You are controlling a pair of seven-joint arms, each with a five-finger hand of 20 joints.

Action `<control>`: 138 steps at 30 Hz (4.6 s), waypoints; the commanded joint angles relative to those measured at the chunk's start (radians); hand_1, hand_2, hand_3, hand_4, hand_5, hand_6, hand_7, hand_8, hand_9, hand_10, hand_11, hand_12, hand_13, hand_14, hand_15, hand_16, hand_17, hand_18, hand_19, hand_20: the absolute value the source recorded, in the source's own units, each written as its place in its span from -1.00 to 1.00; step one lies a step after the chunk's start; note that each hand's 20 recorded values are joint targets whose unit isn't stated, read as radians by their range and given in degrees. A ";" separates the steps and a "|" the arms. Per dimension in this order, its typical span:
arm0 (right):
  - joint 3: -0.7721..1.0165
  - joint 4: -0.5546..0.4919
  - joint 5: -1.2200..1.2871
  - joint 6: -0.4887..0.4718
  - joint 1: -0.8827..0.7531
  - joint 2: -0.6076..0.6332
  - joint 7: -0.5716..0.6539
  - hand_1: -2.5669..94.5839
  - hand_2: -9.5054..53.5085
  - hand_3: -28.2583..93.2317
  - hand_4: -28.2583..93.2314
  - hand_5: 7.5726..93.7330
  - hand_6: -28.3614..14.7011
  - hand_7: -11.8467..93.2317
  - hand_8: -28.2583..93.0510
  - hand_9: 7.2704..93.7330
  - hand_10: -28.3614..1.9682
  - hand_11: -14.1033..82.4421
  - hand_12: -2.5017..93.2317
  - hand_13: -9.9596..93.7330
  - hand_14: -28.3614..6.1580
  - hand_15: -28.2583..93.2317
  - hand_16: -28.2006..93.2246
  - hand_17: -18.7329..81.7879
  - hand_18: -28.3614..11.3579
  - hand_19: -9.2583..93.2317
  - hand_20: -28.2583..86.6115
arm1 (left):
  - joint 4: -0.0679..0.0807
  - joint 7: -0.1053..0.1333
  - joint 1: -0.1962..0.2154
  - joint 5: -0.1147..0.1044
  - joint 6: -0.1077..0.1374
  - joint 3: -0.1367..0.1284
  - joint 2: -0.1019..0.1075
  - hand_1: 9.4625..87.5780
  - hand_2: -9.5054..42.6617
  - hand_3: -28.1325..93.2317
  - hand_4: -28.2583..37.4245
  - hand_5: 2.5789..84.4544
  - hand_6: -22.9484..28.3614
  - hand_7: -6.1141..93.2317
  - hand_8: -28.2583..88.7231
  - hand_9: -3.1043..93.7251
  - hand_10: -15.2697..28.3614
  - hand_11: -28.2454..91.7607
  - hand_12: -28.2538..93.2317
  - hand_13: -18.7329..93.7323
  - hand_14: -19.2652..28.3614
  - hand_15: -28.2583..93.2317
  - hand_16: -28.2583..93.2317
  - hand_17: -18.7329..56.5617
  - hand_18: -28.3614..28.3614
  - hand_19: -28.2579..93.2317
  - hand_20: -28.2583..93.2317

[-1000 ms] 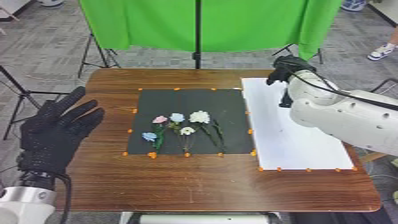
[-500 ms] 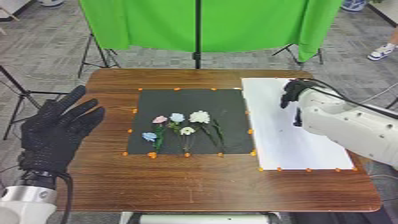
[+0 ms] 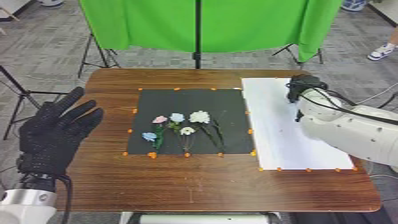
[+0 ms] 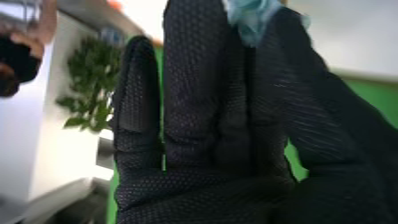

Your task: Arrange flowers

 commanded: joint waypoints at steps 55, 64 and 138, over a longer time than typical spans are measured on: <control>-0.149 -0.330 -0.222 0.401 -0.052 -0.163 0.041 0.19 -1.00 0.63 -1.00 0.78 0.53 -0.30 -0.48 1.00 0.60 -0.39 -0.31 0.84 0.61 0.31 -0.10 0.25 -0.29 1.00 -0.24 | 0.020 -0.072 -0.042 0.011 -0.007 0.024 -0.009 -0.70 -0.32 0.71 -0.98 -0.19 0.29 -0.56 -0.69 -0.27 0.69 -0.08 -0.36 -0.24 1.00 0.30 -0.69 -0.75 1.00 0.45 -0.44; -0.188 -0.314 -0.278 0.404 -0.039 -0.191 0.085 0.17 -1.00 0.65 -1.00 0.72 0.49 -0.33 -0.51 1.00 0.57 -0.46 -0.28 0.81 0.57 0.31 -0.10 0.21 -0.31 1.00 -0.27 | 0.022 -0.059 -0.042 0.006 -0.001 0.034 -0.003 -0.70 -0.31 0.71 -0.98 -0.19 0.29 -0.55 -0.69 -0.27 0.70 -0.08 -0.36 -0.24 1.00 0.30 -0.69 -0.75 1.00 0.45 -0.44; 1.406 -0.542 1.290 0.030 -1.221 0.169 -0.812 -0.49 -0.81 0.77 -1.00 -0.13 0.25 -0.49 -0.73 -0.15 -0.07 -0.53 -0.65 -0.17 -0.39 -0.21 -0.23 -0.47 -0.81 0.12 -0.29 | 0.063 0.040 0.039 -0.012 0.017 -0.031 0.031 -0.77 -0.33 0.70 -1.00 -0.34 0.03 -0.58 -0.70 -0.35 0.55 -0.19 -0.34 -0.30 0.92 0.17 -0.63 -0.82 1.00 0.36 -0.42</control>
